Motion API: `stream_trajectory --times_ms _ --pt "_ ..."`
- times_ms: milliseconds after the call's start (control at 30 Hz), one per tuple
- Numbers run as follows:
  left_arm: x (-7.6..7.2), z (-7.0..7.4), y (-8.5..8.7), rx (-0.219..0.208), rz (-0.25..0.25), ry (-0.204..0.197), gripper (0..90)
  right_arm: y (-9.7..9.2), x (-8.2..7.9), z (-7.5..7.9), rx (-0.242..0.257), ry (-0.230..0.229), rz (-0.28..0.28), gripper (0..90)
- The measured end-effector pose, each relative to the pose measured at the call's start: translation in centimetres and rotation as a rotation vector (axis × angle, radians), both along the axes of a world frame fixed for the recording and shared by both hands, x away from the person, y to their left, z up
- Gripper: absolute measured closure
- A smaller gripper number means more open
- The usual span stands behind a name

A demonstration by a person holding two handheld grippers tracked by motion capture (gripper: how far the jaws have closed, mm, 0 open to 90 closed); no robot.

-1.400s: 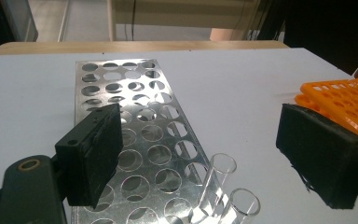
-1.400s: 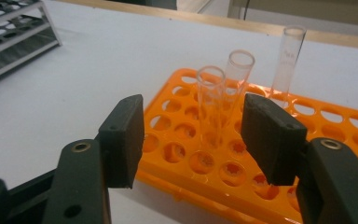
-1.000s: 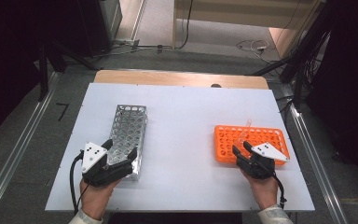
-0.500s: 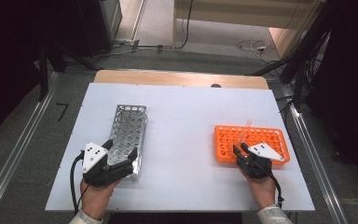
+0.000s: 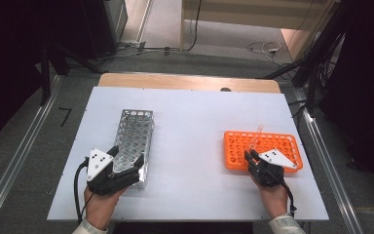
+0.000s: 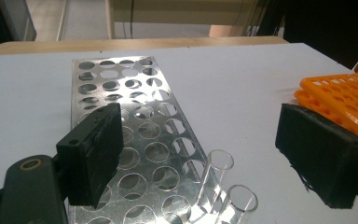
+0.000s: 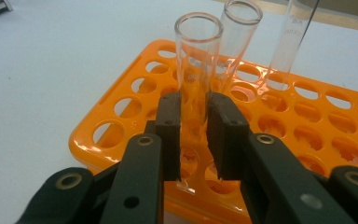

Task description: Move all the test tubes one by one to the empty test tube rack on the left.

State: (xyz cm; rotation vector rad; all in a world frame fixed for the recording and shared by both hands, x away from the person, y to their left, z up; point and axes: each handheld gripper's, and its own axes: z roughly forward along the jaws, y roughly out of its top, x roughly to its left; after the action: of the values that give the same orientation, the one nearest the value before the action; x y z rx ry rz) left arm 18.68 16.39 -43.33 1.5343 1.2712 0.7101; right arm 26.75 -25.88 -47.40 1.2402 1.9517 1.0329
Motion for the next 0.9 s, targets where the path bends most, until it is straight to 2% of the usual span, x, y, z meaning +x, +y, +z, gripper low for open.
stream_trajectory --times_ms 367,467,900 --pt "0.0 0.0 0.0 0.005 -0.001 -0.001 14.8 -0.2 -0.3 1.3 0.022 -0.017 0.005 73.0" --pt "0.0 0.0 0.0 0.003 -0.001 -0.002 14.8 -0.4 -0.4 1.9 0.042 -0.020 0.002 73.2" --pt "-0.1 0.2 0.0 0.002 -0.001 -0.008 14.8 0.0 -1.7 3.5 0.057 -0.043 0.042 73.4"
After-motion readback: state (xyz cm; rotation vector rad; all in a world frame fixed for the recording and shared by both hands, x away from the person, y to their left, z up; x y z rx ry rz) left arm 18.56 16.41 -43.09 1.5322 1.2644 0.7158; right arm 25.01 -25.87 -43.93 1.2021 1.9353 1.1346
